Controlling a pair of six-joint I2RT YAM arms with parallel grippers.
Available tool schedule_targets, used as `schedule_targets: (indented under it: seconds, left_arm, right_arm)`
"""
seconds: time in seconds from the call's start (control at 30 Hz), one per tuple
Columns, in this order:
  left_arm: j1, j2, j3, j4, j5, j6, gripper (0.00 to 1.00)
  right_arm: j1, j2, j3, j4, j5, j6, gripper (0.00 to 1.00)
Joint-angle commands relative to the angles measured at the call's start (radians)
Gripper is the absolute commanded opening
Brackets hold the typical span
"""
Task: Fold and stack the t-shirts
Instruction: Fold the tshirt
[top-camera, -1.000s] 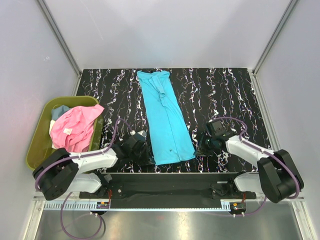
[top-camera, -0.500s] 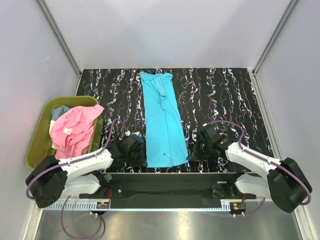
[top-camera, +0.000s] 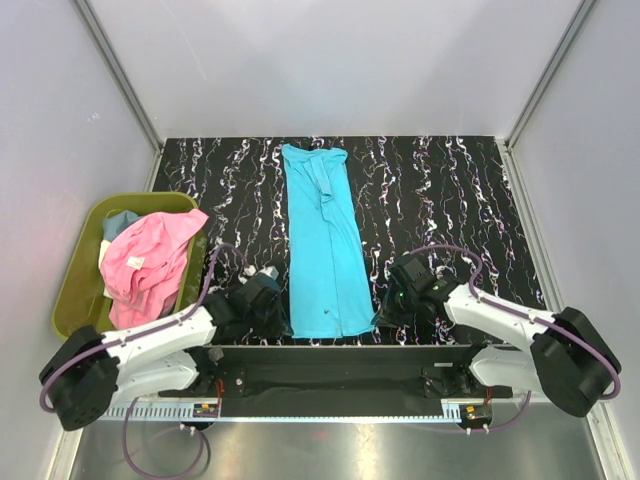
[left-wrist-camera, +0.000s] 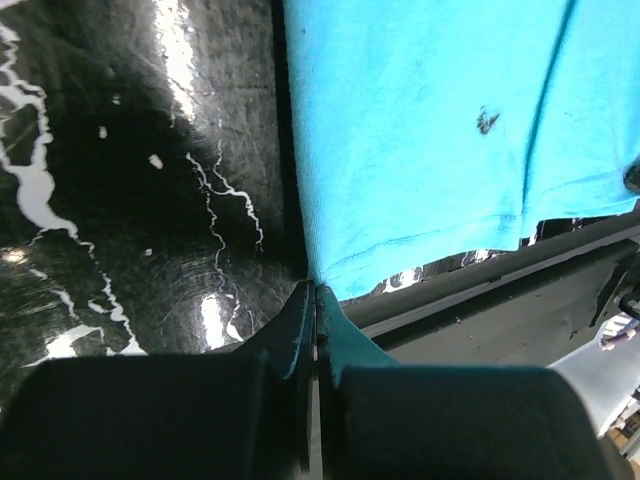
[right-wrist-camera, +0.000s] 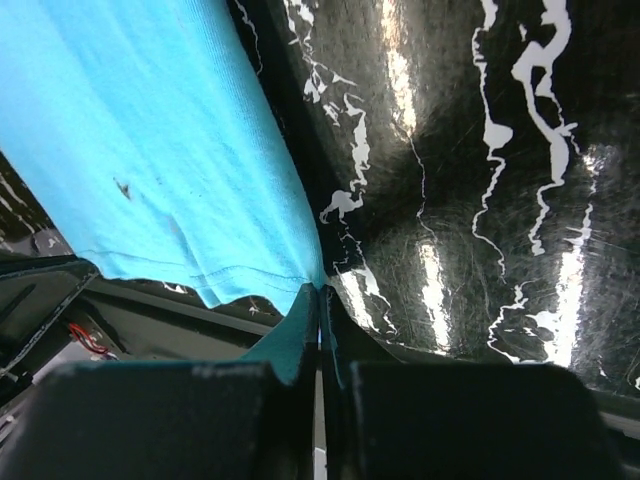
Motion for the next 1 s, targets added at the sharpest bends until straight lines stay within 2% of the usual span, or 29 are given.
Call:
schedule_targets:
  seconds: [0.0, 0.2, 0.5, 0.73, 0.97]
  left_arm:
    - [-0.004, 0.074, 0.059, 0.067, 0.058, 0.034, 0.0]
    - [0.055, 0.16, 0.154, 0.055, 0.078, 0.086, 0.0]
    - [0.296, 0.255, 0.349, -0.043, 0.106, 0.257, 0.0]
    - [0.437, 0.495, 0.544, -0.029, 0.192, 0.369, 0.0]
    - [0.513, 0.673, 0.759, -0.081, 0.18, 0.427, 0.0]
  right_arm:
    - [0.01, 0.034, 0.069, -0.027, 0.049, -0.014, 0.0]
    - [0.009, 0.121, 0.228, -0.141, 0.13, -0.132, 0.0]
    - [-0.046, 0.325, 0.513, -0.186, 0.141, -0.33, 0.0]
    - [-0.16, 0.529, 0.76, -0.196, 0.107, -0.486, 0.0]
    - [-0.209, 0.718, 0.968, -0.187, 0.05, -0.635, 0.0]
